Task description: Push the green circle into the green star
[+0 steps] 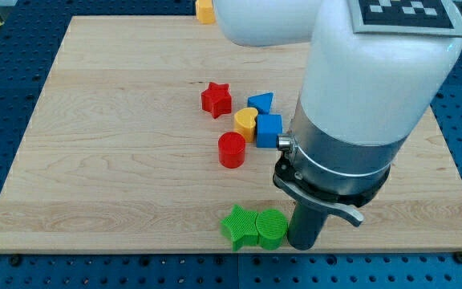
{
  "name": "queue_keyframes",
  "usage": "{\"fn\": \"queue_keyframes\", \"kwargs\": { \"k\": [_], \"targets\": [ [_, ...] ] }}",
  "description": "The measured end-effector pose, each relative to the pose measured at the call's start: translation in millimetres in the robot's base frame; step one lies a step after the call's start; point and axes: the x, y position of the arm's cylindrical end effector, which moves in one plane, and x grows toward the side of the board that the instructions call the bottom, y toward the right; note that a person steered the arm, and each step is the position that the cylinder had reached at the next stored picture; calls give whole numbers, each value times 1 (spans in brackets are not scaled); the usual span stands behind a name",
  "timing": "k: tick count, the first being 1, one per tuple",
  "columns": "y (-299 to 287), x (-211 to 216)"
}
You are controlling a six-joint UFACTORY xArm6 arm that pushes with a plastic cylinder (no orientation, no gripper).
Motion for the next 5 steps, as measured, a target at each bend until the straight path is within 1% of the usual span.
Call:
{"fn": "queue_keyframes", "kwargs": {
  "k": [5],
  "targets": [
    [-18,0]
  ]
}}
